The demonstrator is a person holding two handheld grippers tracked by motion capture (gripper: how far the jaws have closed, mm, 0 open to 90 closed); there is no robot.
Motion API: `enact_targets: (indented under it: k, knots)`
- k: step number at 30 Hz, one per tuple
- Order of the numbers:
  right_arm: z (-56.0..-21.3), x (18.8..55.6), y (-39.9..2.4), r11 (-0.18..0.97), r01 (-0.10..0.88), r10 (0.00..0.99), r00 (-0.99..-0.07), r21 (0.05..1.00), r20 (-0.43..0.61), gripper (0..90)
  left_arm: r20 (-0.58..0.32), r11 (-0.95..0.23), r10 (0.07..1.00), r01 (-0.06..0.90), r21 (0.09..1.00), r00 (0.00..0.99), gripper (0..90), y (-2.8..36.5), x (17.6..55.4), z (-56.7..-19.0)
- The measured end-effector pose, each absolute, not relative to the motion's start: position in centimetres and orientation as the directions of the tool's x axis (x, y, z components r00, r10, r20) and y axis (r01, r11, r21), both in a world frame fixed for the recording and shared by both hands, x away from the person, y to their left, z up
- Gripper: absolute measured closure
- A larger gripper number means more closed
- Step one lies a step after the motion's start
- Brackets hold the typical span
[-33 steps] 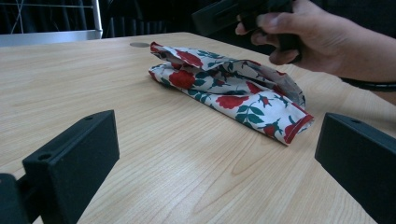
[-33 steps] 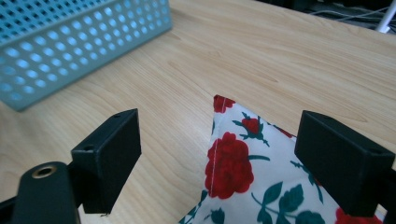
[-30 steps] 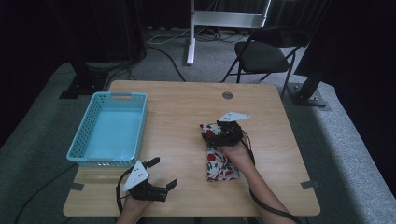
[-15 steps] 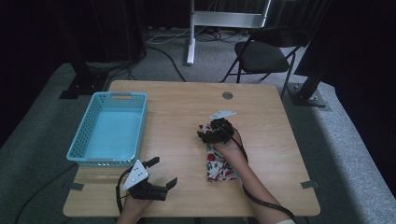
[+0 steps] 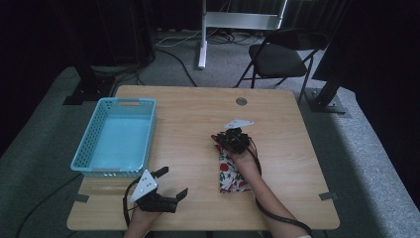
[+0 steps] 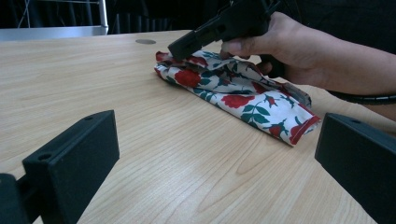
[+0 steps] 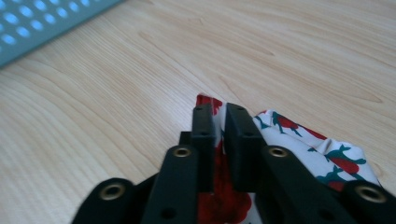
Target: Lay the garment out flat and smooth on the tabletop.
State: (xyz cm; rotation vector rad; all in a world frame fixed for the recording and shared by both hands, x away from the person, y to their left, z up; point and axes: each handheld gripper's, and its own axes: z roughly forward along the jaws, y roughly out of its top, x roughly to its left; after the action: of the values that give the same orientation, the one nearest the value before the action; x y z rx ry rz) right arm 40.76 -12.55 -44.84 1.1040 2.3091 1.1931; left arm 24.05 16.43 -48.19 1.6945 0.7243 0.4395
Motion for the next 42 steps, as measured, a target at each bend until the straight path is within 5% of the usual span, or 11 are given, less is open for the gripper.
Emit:
enact_targets:
  k: [5, 42]
  knots:
    - [-44.2, 40.3, -13.2, 0.288, 0.496, 0.741, -0.657, 0.819, 0.138, 87.4, -0.090, -0.128, 0.671, 0.234, 0.964, 0.736, 0.4, 16.5, 24.1, -48.2]
    - [-40.2, 35.2, -25.4, 0.147, 0.402, 0.866, -0.494, 0.904, 0.080, 89.1, -0.074, -0.134, 0.671, 0.219, 0.966, 0.737, 0.3, 16.3, 23.9, -48.2]
